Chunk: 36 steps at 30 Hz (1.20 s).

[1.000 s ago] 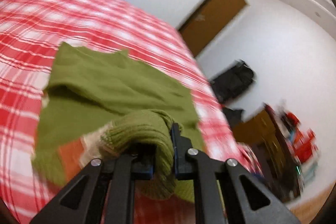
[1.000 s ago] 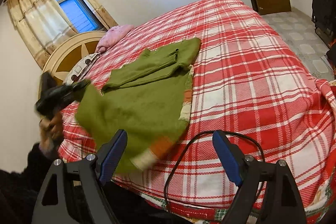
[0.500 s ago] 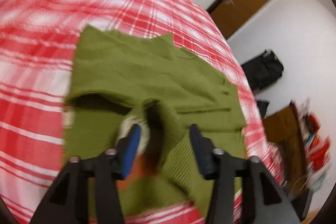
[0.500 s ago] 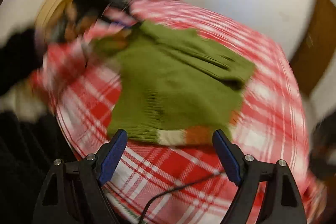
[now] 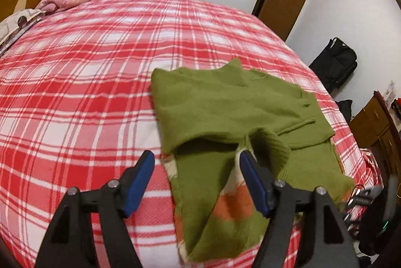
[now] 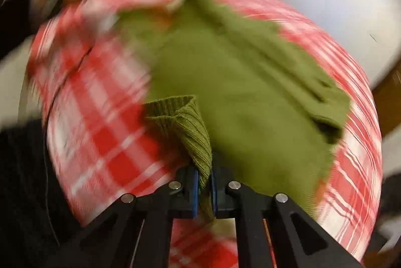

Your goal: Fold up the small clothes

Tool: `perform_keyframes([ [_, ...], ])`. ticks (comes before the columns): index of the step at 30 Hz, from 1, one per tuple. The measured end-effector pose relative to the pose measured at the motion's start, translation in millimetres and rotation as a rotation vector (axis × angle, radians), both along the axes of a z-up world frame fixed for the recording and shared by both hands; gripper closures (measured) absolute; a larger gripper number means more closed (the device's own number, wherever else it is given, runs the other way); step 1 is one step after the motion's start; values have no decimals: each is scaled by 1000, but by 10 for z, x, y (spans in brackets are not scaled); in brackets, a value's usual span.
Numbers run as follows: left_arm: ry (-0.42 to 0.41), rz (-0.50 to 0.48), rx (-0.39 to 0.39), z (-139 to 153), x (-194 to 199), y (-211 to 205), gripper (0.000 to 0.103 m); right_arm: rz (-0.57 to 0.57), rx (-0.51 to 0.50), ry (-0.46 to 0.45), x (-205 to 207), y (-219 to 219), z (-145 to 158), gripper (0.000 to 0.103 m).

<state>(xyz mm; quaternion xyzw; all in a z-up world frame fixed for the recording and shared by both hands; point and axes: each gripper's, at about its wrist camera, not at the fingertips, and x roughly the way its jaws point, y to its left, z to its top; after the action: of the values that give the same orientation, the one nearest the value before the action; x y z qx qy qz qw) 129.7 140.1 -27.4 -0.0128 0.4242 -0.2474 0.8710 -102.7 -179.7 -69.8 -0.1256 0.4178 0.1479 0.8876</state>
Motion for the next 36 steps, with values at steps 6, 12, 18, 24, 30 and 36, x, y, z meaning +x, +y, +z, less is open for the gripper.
perform_keyframes([
  [6,-173,29,63,24,-46,-179,23,-398,433,-55,281,-977,236,96],
  [12,-65,-106,39,-96,139,-294,23,-558,412,9,373,-1204,-21,96],
  [18,51,-88,-73,-211,332,-239,23,-601,483,52,333,-1361,-195,96],
  [24,79,-214,-94,-344,81,-648,26,-574,441,56,371,-1286,-239,96],
  [30,-98,-357,37,-250,-675,-1002,51,-568,436,65,369,-1284,-260,96],
  [36,-218,-582,131,-128,-1292,-1221,46,-571,443,71,363,-1281,-287,96],
])
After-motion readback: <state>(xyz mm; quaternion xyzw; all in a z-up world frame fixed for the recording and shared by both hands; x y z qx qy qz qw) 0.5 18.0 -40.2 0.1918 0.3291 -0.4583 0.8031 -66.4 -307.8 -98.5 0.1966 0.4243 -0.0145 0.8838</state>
